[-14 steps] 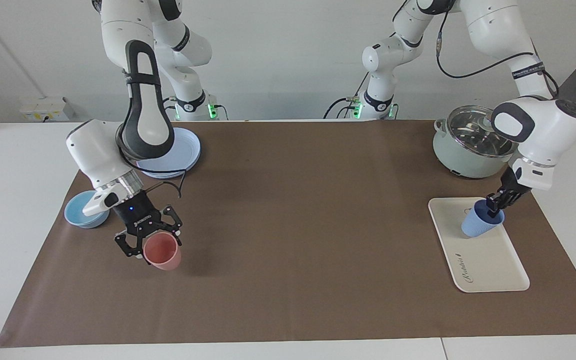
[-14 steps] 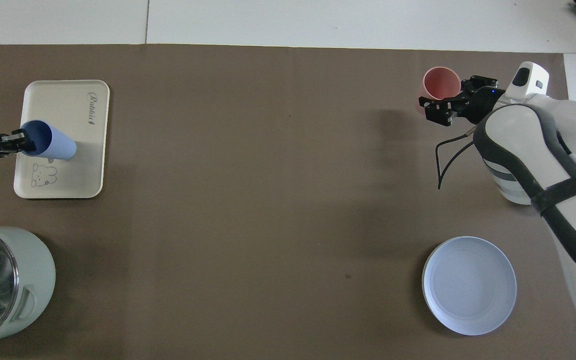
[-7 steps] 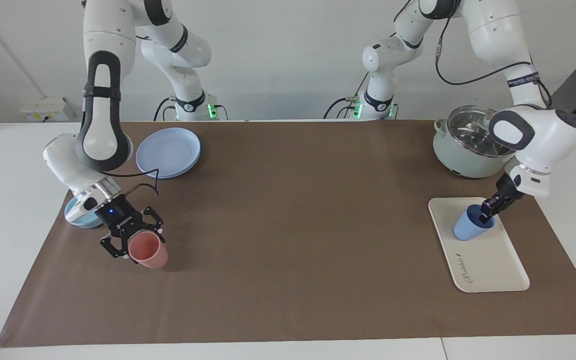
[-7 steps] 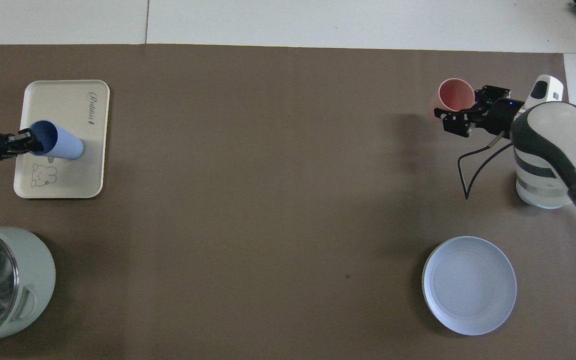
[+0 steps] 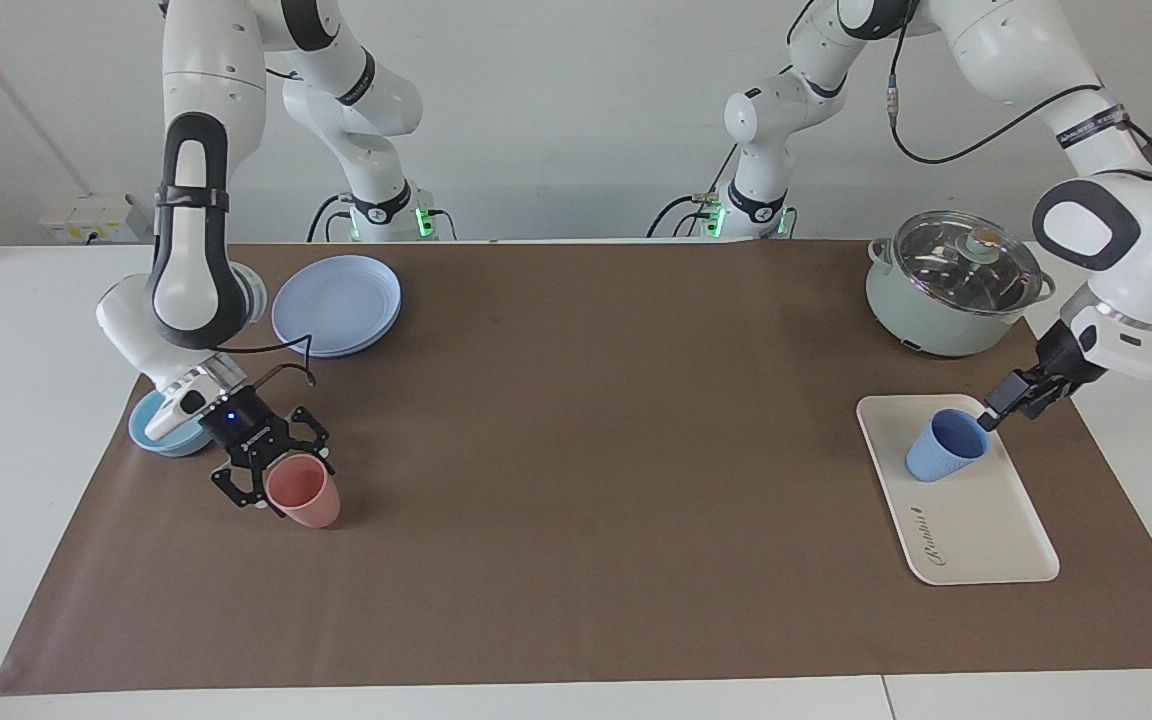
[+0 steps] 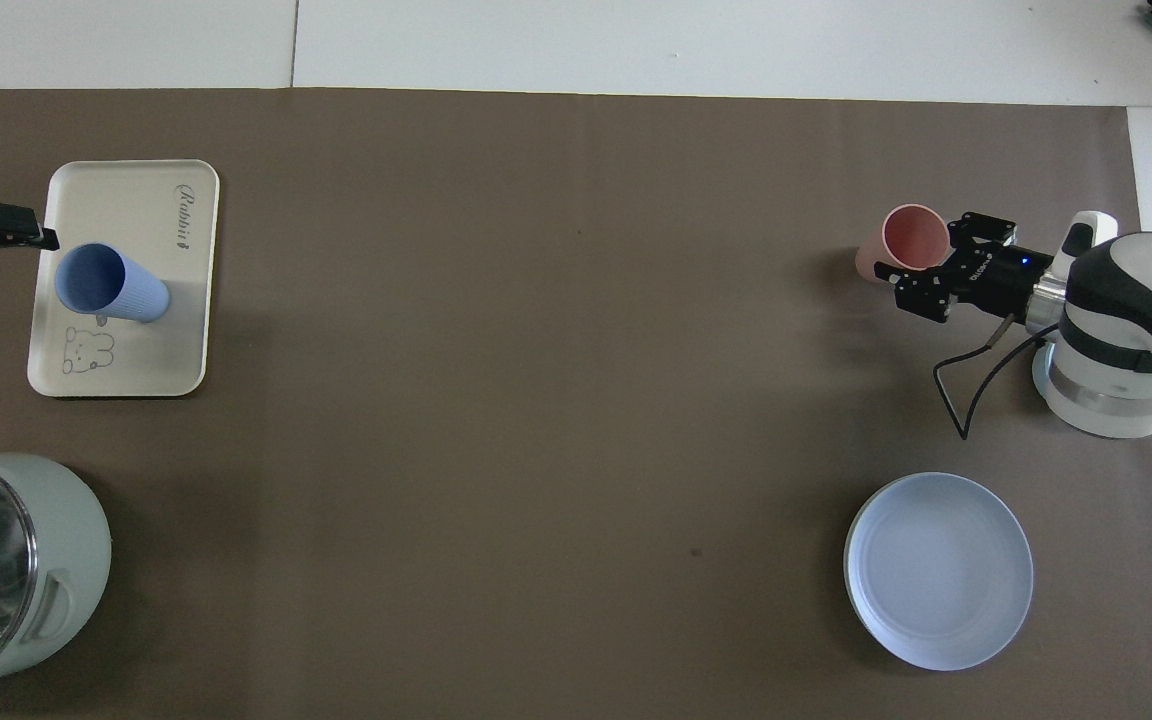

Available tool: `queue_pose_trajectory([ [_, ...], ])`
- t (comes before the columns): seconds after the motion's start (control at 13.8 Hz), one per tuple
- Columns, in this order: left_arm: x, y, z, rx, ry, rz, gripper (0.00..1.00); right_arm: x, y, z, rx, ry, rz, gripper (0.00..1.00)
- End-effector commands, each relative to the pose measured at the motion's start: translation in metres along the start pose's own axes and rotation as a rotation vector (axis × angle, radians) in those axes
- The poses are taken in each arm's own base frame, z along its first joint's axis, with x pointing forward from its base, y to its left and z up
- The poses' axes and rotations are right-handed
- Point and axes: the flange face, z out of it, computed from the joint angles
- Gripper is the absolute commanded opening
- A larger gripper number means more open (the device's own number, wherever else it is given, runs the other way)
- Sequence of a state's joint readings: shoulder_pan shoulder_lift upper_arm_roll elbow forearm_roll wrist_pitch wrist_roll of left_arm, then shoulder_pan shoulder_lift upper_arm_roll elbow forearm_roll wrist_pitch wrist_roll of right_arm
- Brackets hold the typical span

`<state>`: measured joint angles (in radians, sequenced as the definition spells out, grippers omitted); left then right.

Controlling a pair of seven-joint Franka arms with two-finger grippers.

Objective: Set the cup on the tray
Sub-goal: 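Set the blue cup on the tray while the right gripper lowers the pink cup, then open the right gripper to release the pink cup and withdraw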

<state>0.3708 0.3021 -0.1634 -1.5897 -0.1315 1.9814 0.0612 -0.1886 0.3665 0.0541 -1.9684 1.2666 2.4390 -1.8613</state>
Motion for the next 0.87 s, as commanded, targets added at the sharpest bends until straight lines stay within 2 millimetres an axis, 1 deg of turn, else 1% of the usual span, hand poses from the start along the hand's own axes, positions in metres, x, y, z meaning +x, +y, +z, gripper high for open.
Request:
queue_pose_trajectory([
  [0.0,0.004,0.047,-0.043,0.148,-0.088,0.088,1.0,-0.003,-0.006,-0.011,0.008,0.027,-0.02,0.0],
  [0.07,-0.002,0.073,-0.056,0.192,-0.124,0.134,1.0,-0.005,-0.007,-0.011,0.01,0.025,-0.02,0.0],
  [0.15,-0.01,0.099,-0.064,0.219,-0.143,0.175,1.0,-0.007,-0.008,-0.011,0.011,0.022,-0.026,0.0],
  [0.22,-0.018,0.116,-0.066,0.222,-0.168,0.193,1.0,-0.007,-0.008,-0.011,0.008,0.02,-0.045,0.0],
  [0.29,-0.03,0.136,-0.092,0.212,-0.136,0.206,1.0,-0.011,-0.009,-0.011,0.006,0.014,-0.049,0.0],
  [0.36,-0.04,0.148,-0.115,0.208,-0.097,0.209,1.0,-0.013,-0.01,-0.011,0.004,0.01,-0.052,0.0],
  [0.44,-0.054,0.158,-0.129,0.211,-0.088,0.224,1.0,-0.014,-0.01,-0.011,0.004,0.01,-0.058,0.0],
  [0.51,-0.066,0.162,-0.134,0.216,-0.098,0.233,1.0,-0.014,-0.009,-0.011,0.0,0.008,-0.058,0.0],
  [0.58,-0.074,0.164,-0.14,0.22,-0.098,0.238,1.0,-0.013,-0.01,-0.011,-0.003,0.006,-0.058,0.16],
  [0.65,-0.081,0.164,-0.14,0.222,-0.104,0.243,1.0,-0.012,-0.01,-0.01,-0.013,0.001,-0.06,0.98],
  [0.73,-0.085,0.165,-0.142,0.219,-0.105,0.242,1.0,-0.012,-0.011,-0.009,-0.012,0.001,-0.061,1.0],
  [0.8,-0.087,0.166,-0.143,0.206,-0.105,0.239,1.0,-0.012,-0.011,-0.009,-0.012,0.001,-0.061,1.0],
])
